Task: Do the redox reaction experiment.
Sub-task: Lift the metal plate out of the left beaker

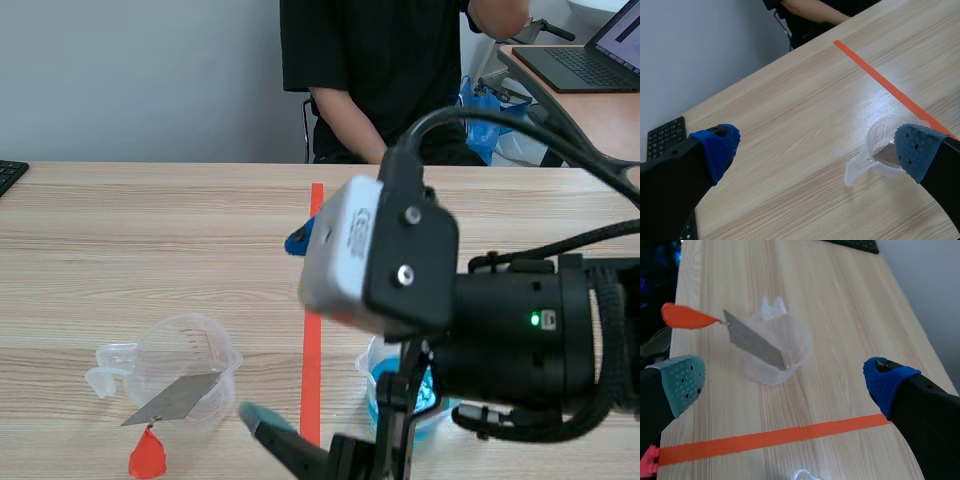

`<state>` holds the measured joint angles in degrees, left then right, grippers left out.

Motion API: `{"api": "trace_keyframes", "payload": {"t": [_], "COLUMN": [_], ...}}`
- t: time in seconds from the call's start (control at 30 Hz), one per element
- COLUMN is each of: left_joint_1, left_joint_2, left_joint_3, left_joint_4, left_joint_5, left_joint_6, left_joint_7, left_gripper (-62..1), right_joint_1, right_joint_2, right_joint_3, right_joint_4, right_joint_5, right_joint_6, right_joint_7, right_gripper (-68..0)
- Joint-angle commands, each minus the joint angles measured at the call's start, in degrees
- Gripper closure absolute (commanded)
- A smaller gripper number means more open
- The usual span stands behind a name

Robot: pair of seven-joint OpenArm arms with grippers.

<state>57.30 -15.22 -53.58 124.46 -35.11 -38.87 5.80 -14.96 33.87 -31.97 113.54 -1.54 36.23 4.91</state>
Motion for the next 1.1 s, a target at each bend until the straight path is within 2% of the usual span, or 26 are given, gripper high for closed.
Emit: {"api": "trace_keyframes", "payload": {"t": [0.0,0.27,0.4,0.53,0.73,0.8,0.87,1.0,1.07], "left_joint_1": [0.13,0.11,0.11,0.11,-0.04,-0.04,-0.04,-0.04,-0.04], "left_joint_2": [0.15,0.13,0.13,0.13,0.13,0.13,0.13,0.13,0.13], "left_joint_3": [-0.09,-0.24,-0.24,-0.24,-0.24,-0.24,-0.24,-0.24,-0.24], "left_joint_4": [0.63,0.63,0.63,0.63,0.63,0.63,0.63,0.63,0.63], "left_joint_5": [-1.01,-2.43,-2.43,-2.45,-2.91,-2.89,-2.86,-2.89,-2.89], "left_joint_6": [0.07,0.09,0.09,0.09,0.09,0.09,0.09,0.09,0.09], "left_joint_7": [-0.76,-0.76,-0.74,-0.76,-0.76,-0.76,-0.74,-0.76,-0.76], "left_gripper": [-62.3,-62.3,-62.3,-62.3,-62.3,-62.3,-62.3,-62.3,-62.3], "right_joint_1": [0.9,4.04,5.62,7.23,10.34,11.1,11.32,11.32,11.32], "right_joint_2": [0.9,0.85,0.0,-2.4,-6.51,-7.1,-7.23,-7.19,-7.19], "right_joint_3": [-0.79,-11.65,-16.11,-19.19,-23.96,-25.49,-26.25,-26.23,-26.23], "right_joint_4": [1.07,0.96,-0.5,-3.48,-8.07,-9.03,-9.22,-9.22,-9.22], "right_joint_5": [-1.2,-11.8,-13.73,-15.45,-19.15,-20.13,-21.4,-21.66,-21.66], "right_joint_6": [-1.38,-7.17,-8.87,-10.82,-11.8,-11.85,-13.27,-13.99,-13.99], "right_joint_7": [1.07,1.9,1.9,2.43,3.23,3.21,3.17,3.13,3.13], "right_gripper": [-67.9,-67.9,-67.9,-67.9,-67.9,-64.1,-59.2,-45.4,-40.6]}}
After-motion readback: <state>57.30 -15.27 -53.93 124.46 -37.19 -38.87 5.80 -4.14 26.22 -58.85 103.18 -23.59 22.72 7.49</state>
